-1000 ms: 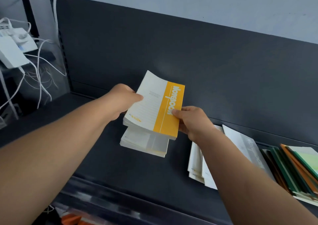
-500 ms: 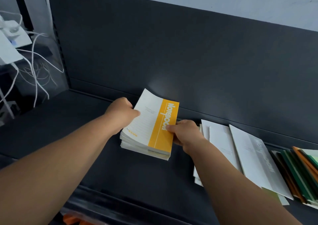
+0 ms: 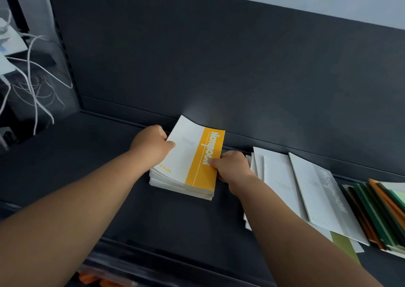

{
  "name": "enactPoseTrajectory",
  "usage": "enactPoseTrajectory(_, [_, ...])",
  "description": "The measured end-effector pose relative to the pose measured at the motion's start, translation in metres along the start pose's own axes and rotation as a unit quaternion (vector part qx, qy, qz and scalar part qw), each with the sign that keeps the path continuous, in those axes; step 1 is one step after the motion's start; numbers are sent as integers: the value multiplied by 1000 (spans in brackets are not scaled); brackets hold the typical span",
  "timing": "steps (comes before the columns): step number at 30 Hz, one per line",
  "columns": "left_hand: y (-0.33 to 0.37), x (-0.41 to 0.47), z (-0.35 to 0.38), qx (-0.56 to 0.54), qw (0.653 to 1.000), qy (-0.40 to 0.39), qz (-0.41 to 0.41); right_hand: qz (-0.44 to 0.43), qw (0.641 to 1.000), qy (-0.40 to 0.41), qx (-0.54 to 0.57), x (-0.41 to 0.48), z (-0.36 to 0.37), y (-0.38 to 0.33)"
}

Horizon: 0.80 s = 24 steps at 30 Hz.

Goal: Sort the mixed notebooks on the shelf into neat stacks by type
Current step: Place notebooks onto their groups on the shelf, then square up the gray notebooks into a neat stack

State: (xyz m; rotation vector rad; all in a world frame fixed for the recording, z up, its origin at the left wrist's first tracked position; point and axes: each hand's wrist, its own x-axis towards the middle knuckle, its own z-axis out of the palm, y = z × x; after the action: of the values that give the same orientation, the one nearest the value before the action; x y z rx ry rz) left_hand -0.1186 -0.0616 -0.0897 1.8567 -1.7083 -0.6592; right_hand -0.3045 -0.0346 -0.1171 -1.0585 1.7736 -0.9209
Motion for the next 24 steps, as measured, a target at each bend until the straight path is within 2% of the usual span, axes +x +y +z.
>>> enactPoseTrajectory(11, [3, -10, 2, -7, 1000, 14, 15, -81, 994, 15, -70, -16, -4, -3])
enactPoseTrajectory(20, [32, -45, 1, 59, 982, 83, 156, -178, 970, 47, -159, -55, -31, -13])
enactPoseTrajectory(24, [61, -66, 10, 52, 974, 83, 206, -199, 960, 89, -178, -68, -60, -8])
